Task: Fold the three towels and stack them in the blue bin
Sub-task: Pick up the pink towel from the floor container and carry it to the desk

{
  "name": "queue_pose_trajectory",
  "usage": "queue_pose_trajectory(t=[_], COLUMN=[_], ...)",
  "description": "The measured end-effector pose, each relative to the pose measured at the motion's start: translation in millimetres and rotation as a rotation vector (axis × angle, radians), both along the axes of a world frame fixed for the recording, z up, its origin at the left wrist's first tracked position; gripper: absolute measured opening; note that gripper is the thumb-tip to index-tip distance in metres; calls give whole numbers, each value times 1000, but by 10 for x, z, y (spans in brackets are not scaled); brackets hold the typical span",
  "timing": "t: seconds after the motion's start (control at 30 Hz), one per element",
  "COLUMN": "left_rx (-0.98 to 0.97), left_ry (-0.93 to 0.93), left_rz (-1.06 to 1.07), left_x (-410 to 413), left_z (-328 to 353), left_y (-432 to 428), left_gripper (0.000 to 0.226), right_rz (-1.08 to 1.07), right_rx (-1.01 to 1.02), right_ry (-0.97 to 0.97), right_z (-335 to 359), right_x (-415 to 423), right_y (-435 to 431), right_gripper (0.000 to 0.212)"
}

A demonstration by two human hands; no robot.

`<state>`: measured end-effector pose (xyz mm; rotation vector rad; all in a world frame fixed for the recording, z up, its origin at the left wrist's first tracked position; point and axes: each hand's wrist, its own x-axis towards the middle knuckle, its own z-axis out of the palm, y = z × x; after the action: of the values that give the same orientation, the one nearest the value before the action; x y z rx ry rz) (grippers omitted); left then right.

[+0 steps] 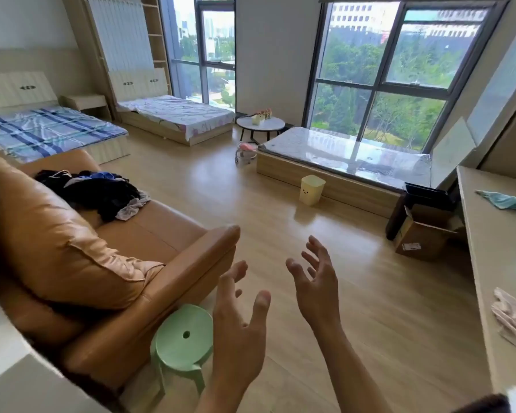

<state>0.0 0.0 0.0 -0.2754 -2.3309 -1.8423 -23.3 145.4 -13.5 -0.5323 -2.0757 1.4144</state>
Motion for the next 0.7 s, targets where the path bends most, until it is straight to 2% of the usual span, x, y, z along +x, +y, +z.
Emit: queue_pose_trajectory(t=[0.2, 0.47, 0.7], left_rx=[30, -7, -24], left_ry=[-15, -14, -38], left_rz=[-95, -242, -259], left_x=[-683, -1609, -2216], left_z=[-45, 6, -90], left_y=[351, 821, 1244], left_gripper=[45, 42, 41], right_rz=[-49, -127, -125], right_rx=[-15, -79, -150], right_ry=[-53, -29, -32], right_z=[-99, -163, -301], right_x=[-466, -1309, -1939], right_y=[296, 729, 1128], right_gripper=[64, 63, 62])
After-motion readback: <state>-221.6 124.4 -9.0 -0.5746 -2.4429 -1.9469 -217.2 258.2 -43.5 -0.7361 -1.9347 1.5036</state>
